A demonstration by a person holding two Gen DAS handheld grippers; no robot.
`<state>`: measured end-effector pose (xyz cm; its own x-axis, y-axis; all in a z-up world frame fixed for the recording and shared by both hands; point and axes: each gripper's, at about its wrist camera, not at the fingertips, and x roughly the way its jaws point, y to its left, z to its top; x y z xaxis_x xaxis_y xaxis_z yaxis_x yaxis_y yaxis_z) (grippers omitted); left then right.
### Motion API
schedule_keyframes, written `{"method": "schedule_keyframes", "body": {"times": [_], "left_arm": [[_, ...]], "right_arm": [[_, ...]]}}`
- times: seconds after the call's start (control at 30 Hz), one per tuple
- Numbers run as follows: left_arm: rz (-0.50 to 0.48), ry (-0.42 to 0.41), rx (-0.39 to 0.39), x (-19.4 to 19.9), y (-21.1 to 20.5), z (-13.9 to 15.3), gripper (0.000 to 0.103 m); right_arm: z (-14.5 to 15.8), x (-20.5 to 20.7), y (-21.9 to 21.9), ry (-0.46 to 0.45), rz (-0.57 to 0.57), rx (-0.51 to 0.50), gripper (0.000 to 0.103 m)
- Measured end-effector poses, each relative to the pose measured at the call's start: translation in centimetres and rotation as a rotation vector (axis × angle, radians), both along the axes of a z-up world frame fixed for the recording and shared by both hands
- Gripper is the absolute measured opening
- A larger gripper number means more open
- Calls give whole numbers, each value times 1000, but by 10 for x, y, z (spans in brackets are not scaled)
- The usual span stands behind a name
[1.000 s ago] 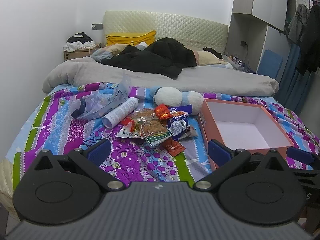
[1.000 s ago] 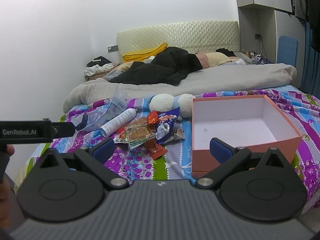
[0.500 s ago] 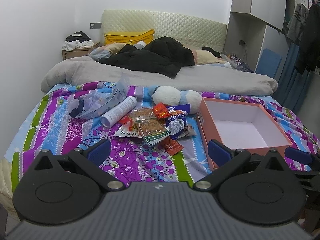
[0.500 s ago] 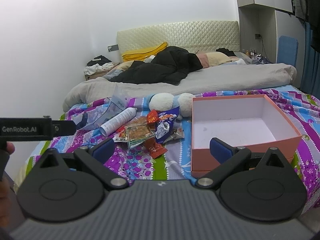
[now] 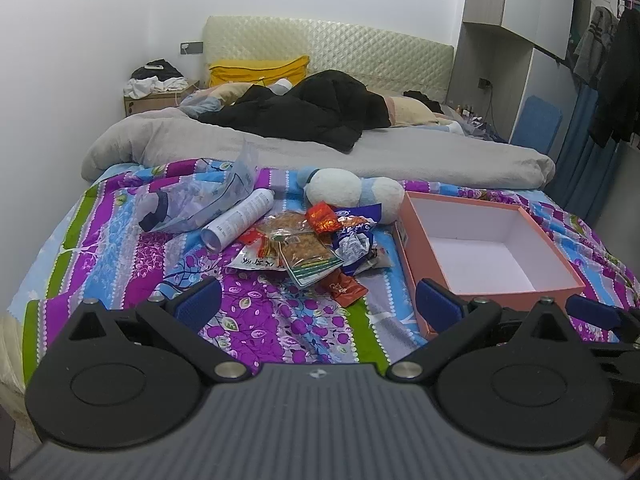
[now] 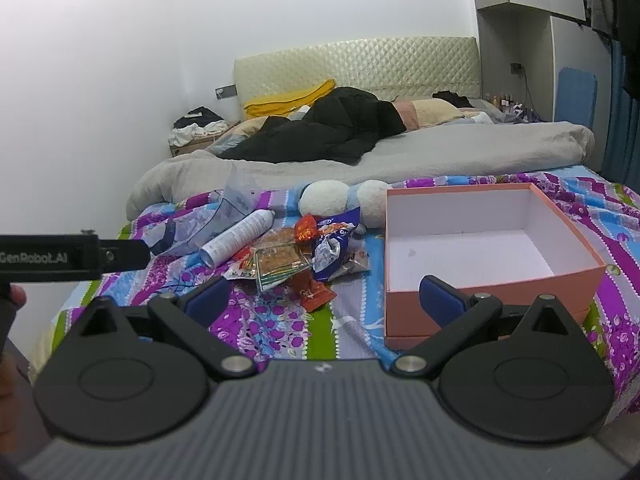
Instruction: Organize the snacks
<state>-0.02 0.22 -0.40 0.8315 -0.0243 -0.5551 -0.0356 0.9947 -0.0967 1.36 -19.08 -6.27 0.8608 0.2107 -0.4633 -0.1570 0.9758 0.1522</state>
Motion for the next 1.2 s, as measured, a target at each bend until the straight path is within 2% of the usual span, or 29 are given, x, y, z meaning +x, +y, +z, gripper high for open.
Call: {"method": "schedule_keyframes", "body": {"times": [0.7,0.8,0.93,1.2], "left_arm": [[-8,17,-4,1,0,-8,103],[-14,21,-21,1,0,-8,103],[-36,47,-88,3,3,-11,103],[-43,53,-77,5,2,-11,103]], "right_arm": [[-5,1,0,15,1,0,103],[-6,1,-1,23,3,11,103],[-6,1,-1,27,3,8,103],[-7,0,-4,29,6,19,103]]}}
